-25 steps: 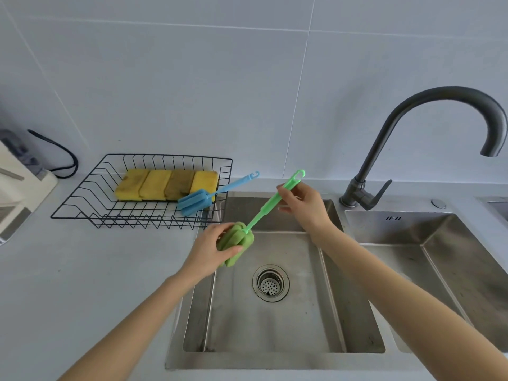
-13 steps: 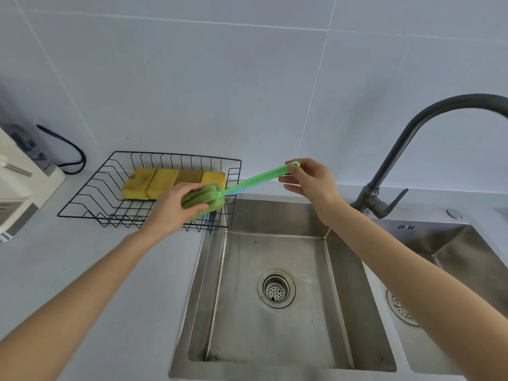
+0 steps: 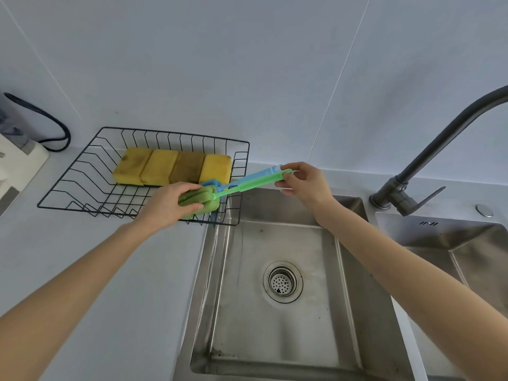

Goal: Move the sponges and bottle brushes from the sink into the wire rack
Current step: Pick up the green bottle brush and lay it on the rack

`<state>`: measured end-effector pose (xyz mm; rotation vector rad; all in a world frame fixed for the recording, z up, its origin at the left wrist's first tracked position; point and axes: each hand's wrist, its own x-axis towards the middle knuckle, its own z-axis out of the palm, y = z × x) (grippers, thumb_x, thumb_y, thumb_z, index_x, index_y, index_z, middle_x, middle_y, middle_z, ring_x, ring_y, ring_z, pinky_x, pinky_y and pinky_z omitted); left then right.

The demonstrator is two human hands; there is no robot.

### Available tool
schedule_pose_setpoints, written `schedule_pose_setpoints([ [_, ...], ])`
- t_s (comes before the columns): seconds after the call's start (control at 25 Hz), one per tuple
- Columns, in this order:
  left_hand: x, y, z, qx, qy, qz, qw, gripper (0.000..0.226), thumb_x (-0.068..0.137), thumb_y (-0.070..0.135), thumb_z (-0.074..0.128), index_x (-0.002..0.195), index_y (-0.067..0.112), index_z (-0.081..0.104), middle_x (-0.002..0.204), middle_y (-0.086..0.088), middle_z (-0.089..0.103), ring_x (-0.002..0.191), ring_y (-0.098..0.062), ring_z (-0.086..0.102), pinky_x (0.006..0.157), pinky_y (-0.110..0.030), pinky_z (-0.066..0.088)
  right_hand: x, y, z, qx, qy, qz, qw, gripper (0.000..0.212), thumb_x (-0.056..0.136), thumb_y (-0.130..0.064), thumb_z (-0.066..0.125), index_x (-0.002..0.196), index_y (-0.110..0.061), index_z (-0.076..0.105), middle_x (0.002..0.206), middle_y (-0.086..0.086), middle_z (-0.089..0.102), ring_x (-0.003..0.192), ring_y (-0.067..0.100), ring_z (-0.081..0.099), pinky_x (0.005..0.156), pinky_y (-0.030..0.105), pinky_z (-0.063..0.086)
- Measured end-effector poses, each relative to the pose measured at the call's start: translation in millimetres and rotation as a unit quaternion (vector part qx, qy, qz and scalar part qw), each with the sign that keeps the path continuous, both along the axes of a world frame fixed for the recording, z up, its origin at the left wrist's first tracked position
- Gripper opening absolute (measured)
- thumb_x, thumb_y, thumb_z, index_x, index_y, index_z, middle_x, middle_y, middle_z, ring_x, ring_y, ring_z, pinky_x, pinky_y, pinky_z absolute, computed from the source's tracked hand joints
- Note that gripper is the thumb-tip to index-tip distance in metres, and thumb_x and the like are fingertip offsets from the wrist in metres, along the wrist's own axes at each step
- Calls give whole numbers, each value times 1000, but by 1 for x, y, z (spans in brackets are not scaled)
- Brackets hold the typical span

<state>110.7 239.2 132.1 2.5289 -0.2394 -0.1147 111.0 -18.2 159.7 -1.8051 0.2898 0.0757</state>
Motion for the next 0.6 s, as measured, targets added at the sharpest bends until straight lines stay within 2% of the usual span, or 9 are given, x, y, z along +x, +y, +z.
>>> schedule_pose_setpoints([
  [0.12, 7, 3, -4, 15, 30, -13, 999, 46, 81, 24, 64, 125, 15, 54, 128, -7, 59, 115, -23, 54, 92, -31, 40, 6, 2, -9, -23, 15, -3, 1000, 18, 93, 0, 44, 99, -11, 56, 94, 9, 64, 54, -4, 64, 58, 12, 54],
  [0.28, 17, 2, -12, 30, 70, -19, 997, 48, 81, 23, 65, 127, 14, 52, 130, -8, 58, 120, -23, 51, 97, -33, 39, 9, 3, -13, -51, 27, 1, 998, 15, 91, 1, 44, 96, -11, 53, 96, 12, 62, 65, 9, 63, 66, 19, 53],
  [0.44, 21, -3, -21, 42, 85, -18, 995, 48, 79, 19, 67, 124, 12, 55, 127, -12, 57, 117, -26, 51, 95, -33, 38, 4, 6, -16, -109, 27, 19, 994, 14, 91, -2, 49, 97, -12, 56, 96, 12, 65, 76, 20, 66, 66, 17, 55],
  [0.6, 27, -1, -26, 61, 89, -25, 994, 47, 76, 23, 70, 121, 17, 58, 121, -12, 54, 110, -26, 51, 91, -34, 38, -1, 5, -19, -145, 43, 25, 988, 20, 91, -3, 50, 109, -2, 59, 108, 19, 67, 94, 30, 69, 85, 35, 57],
])
